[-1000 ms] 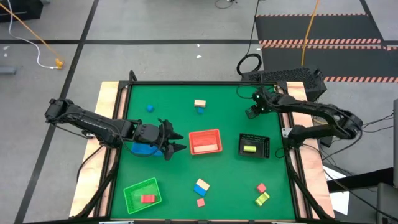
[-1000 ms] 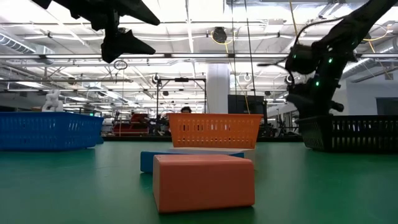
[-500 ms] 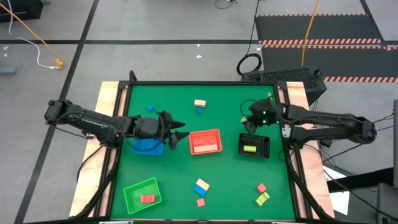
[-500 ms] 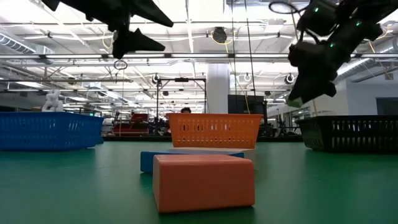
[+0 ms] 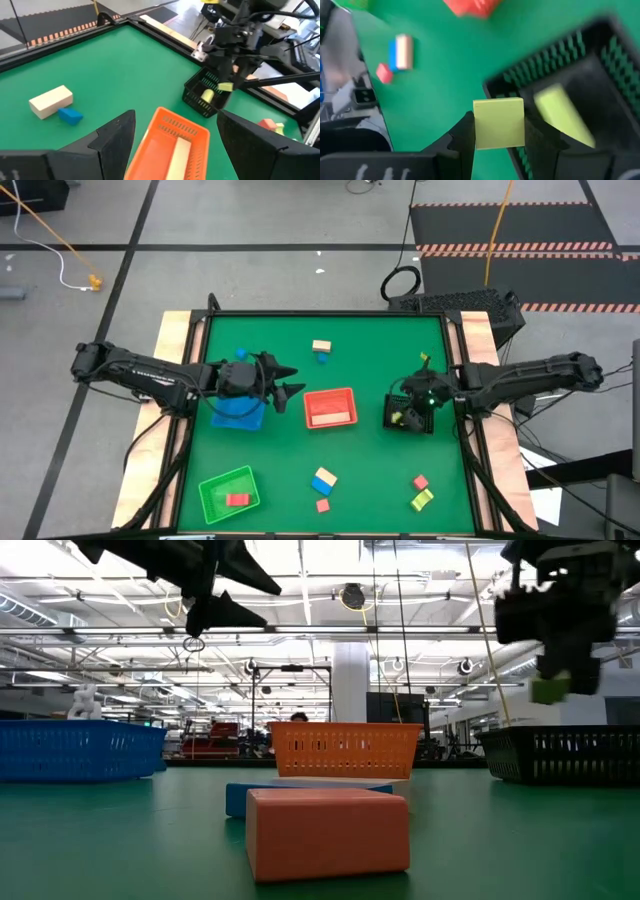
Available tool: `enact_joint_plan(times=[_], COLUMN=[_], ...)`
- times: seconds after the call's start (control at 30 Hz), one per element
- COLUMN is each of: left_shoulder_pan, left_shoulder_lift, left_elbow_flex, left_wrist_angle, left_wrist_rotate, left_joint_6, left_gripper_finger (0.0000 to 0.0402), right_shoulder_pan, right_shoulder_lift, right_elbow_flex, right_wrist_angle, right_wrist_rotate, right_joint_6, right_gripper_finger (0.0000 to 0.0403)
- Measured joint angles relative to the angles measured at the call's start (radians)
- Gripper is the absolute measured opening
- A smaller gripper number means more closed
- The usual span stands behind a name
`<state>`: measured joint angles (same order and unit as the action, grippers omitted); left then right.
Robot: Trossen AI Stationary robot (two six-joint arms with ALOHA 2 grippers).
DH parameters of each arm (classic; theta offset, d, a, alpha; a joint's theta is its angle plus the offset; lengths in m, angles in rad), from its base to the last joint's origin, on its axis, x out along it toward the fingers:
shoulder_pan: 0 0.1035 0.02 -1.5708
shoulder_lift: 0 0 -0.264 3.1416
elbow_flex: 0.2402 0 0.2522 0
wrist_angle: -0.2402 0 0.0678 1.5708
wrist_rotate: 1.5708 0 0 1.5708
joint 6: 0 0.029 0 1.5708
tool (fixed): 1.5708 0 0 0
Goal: Sort & place blocks by color
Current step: Put the top green block into the black bin
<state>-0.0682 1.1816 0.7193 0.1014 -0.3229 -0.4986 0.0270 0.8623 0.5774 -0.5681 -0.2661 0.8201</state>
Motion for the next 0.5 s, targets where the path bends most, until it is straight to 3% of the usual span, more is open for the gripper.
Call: enact_joint_plan(times=[0.3, 0.5], left_shoulder_pan=[0.052, 0.071], left_shoulder_lift=[0.000, 0.000], left_elbow_flex=[0.000, 0.000], left_wrist_angle=[-0.032, -0.106], left_wrist_rotate=[-0.001, -0.002], left_joint_6=[-0.011, -0.057], left_gripper_finger=[0.0282, 0.0282], right_shoulder_pan=[0.067, 0.067], right_shoulder_lift=[0.000, 0.000], right_elbow_flex=[0.000, 0.000], right_wrist_angle=[-0.164, -0.207], right_wrist_rotate=[0.057, 0.061], right_joint_6=[0.164, 0.158], right_gripper_finger=[0.0123, 0.0165])
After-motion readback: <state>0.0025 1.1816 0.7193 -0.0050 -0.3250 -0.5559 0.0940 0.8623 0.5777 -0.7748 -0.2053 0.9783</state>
